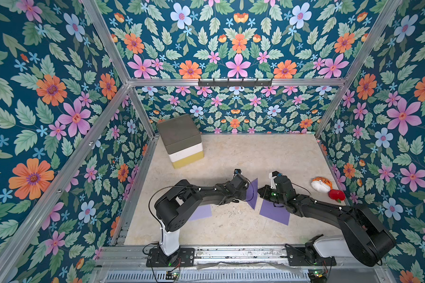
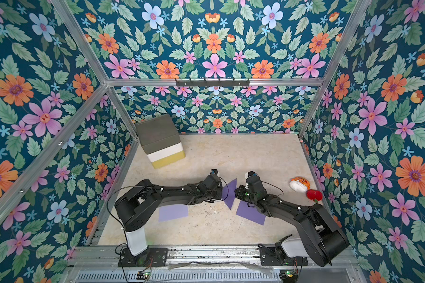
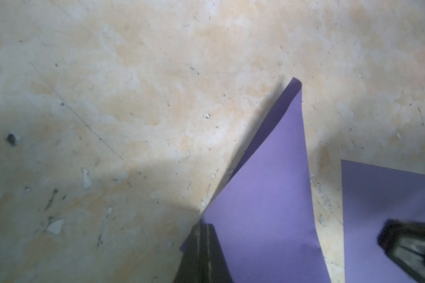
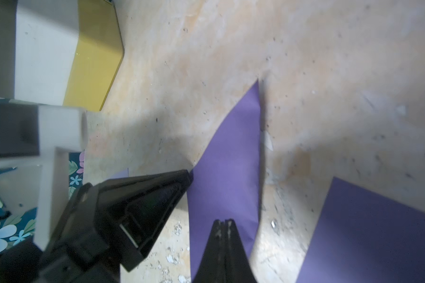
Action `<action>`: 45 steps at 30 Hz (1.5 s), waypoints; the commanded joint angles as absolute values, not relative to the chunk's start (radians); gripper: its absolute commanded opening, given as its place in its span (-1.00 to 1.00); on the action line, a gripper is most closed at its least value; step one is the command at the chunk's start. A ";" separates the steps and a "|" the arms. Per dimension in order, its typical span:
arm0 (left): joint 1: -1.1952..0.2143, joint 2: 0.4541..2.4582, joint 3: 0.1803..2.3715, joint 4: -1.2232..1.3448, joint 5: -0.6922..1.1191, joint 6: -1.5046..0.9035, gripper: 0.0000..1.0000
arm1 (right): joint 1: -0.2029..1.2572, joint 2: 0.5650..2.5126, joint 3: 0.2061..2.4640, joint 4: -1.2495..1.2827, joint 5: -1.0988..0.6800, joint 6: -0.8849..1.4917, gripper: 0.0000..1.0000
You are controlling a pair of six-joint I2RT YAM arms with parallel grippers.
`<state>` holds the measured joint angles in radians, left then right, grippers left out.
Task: Fold the square paper diagonally
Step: Fold the paper at the center of the board.
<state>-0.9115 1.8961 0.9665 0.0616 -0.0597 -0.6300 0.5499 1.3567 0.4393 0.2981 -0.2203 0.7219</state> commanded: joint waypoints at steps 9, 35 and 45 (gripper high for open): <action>-0.905 1.959 0.938 -0.344 -0.060 -0.633 -1.00 | 0.615 1.384 0.399 0.414 -0.256 0.809 -0.96; -0.905 1.957 0.942 -0.357 -0.075 -0.633 -1.00 | 0.647 1.265 0.417 0.119 -0.124 0.751 -0.98; -0.905 1.953 0.943 -0.355 -0.069 -0.633 -1.00 | 0.674 1.289 0.440 0.215 -0.192 0.787 -0.96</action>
<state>-0.9115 1.8961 0.9695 0.0566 -0.0601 -0.6304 0.6662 1.2720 0.4324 0.1974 -0.1795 0.7769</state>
